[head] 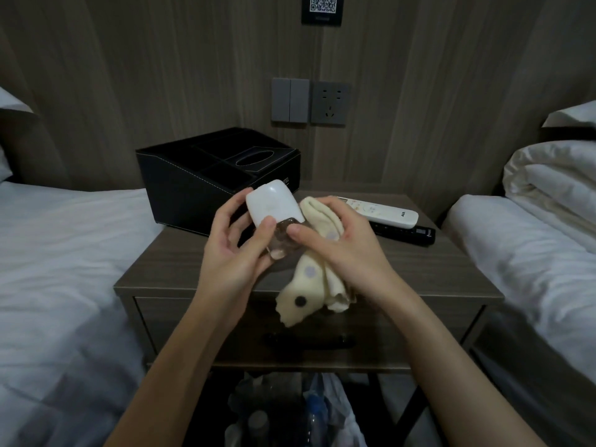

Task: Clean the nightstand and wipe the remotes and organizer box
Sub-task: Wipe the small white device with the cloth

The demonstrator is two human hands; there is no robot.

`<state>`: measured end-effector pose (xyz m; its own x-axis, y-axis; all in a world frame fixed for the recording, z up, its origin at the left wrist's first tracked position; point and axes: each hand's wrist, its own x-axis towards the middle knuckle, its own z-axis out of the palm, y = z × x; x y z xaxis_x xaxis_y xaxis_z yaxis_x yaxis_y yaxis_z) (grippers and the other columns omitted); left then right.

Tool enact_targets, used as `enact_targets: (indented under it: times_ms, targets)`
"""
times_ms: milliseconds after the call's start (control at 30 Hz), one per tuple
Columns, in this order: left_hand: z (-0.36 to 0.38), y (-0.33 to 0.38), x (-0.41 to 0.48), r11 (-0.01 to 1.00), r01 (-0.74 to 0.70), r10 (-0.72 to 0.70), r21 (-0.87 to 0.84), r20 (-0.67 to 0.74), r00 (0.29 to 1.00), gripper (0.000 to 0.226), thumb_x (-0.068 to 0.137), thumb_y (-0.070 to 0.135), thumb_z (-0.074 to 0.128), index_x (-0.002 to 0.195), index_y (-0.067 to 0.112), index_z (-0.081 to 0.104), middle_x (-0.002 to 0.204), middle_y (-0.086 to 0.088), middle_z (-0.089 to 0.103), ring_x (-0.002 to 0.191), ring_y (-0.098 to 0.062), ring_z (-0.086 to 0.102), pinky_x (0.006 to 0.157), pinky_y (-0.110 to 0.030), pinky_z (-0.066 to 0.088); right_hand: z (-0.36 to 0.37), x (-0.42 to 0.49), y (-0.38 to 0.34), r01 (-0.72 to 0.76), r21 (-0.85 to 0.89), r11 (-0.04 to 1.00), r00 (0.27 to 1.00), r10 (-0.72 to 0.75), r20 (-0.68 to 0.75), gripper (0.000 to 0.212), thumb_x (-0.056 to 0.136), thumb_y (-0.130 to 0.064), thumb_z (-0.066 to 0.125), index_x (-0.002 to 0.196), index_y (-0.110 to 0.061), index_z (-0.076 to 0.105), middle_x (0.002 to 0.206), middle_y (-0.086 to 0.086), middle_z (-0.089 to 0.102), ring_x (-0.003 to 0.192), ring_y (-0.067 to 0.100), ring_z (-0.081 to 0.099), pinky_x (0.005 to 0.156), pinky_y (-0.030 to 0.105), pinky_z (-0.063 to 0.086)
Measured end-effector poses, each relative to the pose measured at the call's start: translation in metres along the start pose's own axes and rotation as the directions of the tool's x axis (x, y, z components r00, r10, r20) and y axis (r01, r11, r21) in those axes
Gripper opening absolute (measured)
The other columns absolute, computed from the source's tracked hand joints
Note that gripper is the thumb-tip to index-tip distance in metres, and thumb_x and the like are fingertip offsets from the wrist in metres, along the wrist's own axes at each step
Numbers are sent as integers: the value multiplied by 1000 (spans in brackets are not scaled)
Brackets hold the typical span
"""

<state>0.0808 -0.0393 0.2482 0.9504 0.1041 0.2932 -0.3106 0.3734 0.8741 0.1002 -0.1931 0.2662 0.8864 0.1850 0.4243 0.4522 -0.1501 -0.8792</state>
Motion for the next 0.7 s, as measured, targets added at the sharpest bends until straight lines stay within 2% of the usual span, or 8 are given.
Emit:
enact_targets:
  times_ms: [100, 233, 367, 500, 600, 700]
  targets:
    - [-8, 8, 5, 998, 45, -47, 49, 51, 998, 54, 81, 30, 57, 135, 25, 50, 126, -4, 64, 114, -21, 64, 93, -44, 54, -11, 1, -2, -75, 116, 990, 997, 71, 33, 26, 81, -18, 75, 105, -20, 65, 88, -13, 71, 81, 1, 68, 68, 15, 52]
    - [-14, 13, 8, 992, 56, -67, 112, 97, 993, 57, 85, 32, 52, 141, 27, 46, 124, 5, 66, 114, -13, 63, 101, -44, 49, -21, 1, -5, -188, 277, 942, 976, 149, 156, 30, 76, -23, 72, 105, -23, 66, 92, -4, 74, 81, 11, 70, 71, 24, 57]
    - [-16, 15, 6, 993, 55, -69, 101, 143, 987, 56, 82, 31, 53, 138, 33, 47, 130, 10, 61, 118, -8, 60, 100, -38, 50, -22, -1, -4, -269, 363, 892, 952, 190, 238, 36, 71, -25, 68, 107, -21, 64, 89, -2, 74, 77, 11, 70, 66, 23, 57]
    - [-14, 13, 4, 990, 75, -97, 119, 192, 977, 58, 83, 31, 53, 141, 28, 46, 132, 5, 61, 121, -11, 59, 99, -34, 50, -19, -1, -2, -326, 391, 861, 930, 216, 298, 40, 74, -24, 65, 113, -15, 61, 86, -2, 74, 74, 10, 70, 63, 21, 55]
    - [-15, 12, 4, 992, 73, -91, 100, 195, 977, 57, 81, 27, 54, 138, 24, 49, 128, 3, 64, 118, -12, 61, 92, -26, 53, -18, 0, 0, -336, 411, 848, 922, 207, 328, 30, 76, -23, 63, 106, -20, 62, 85, -3, 75, 74, 9, 71, 63, 21, 56]
    - [-16, 13, 4, 995, 73, -83, 65, 170, 982, 49, 78, 22, 56, 128, 24, 55, 121, 3, 68, 113, -12, 64, 83, -22, 55, -17, 0, 2, -330, 404, 853, 918, 190, 349, 31, 76, -22, 63, 107, -21, 63, 89, -3, 75, 79, 10, 71, 67, 22, 57]
